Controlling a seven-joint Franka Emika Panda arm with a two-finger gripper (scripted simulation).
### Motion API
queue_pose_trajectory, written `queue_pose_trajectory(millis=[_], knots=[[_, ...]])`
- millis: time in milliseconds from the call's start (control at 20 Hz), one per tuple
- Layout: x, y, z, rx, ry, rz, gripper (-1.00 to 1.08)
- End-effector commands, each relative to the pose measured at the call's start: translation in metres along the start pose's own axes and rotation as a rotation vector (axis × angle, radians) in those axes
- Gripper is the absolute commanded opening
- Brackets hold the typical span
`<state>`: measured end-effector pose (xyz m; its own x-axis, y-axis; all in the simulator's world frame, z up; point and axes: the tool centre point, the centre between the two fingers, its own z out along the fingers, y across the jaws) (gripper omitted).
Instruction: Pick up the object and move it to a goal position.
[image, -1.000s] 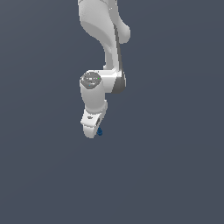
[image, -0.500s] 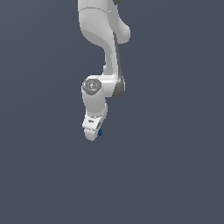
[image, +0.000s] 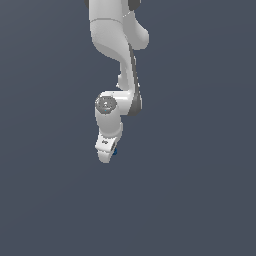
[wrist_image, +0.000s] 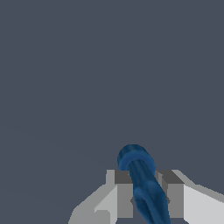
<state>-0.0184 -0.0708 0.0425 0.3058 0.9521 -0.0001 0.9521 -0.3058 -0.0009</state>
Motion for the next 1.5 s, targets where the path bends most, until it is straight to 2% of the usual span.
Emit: queue_pose_trajectory(millis=[0,750,1450], knots=[[0.000,0.000,0.000,-0.001,0.000,0.000,-1.00],[0.009,0.009,-0.001,-0.001,0.000,0.000,-1.00],[0.058,0.062,-0.006,-0.001,0.000,0.000,-1.00]])
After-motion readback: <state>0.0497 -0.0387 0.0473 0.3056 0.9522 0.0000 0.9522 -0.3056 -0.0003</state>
